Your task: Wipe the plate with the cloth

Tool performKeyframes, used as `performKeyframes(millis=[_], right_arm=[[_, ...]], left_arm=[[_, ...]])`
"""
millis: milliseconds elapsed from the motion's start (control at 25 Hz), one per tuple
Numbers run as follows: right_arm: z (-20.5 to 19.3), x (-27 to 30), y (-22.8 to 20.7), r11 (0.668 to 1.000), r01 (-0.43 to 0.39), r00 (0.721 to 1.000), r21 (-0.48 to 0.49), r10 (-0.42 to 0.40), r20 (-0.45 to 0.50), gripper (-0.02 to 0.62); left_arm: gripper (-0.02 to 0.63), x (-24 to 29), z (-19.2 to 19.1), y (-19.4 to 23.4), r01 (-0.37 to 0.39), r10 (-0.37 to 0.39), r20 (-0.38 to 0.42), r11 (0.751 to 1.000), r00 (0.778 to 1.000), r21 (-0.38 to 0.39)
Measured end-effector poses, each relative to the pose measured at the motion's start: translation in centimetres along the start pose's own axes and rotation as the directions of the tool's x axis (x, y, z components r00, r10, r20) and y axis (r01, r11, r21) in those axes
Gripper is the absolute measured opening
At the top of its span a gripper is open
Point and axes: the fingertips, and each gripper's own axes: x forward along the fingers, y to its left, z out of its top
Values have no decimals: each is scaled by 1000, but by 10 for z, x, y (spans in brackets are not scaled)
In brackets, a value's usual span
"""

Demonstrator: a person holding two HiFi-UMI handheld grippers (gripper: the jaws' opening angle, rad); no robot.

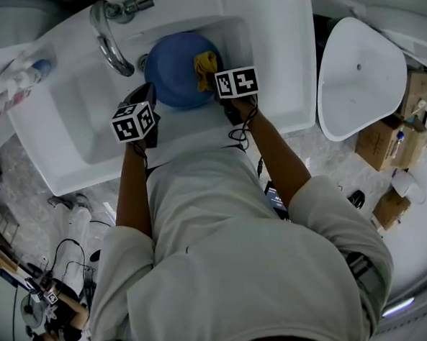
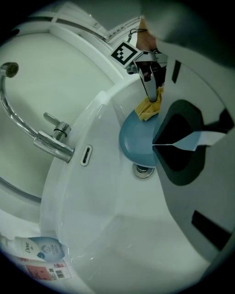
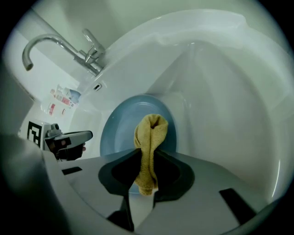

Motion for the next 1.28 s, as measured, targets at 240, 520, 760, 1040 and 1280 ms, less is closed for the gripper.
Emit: performKeyframes(millis=[240,520,760,1040,1280], right_arm=[[23,0,-8,999,-5,999,49,4,38,77],[56,10,6,999,-30,997,12,29,67,77],[81,20,24,998,-43,996,-46,47,82,77],[91,38,57,987,-73,996,-140,80,50,77],[79,60,88,970,-105,994,-220,109,4,77]], left_arm=[[25,3,1,-4,6,-6,-4,1000,1000,4],[25,-1,0,3,1,-1,-4,1000,1000,-15],[25,-8,1,11,-7,7,9,1000,1000,-31],[25,-14,-3,19,-9,11,24,998,1000,-61],[25,-18,-4,22,-4,6,36,997,999,-73]])
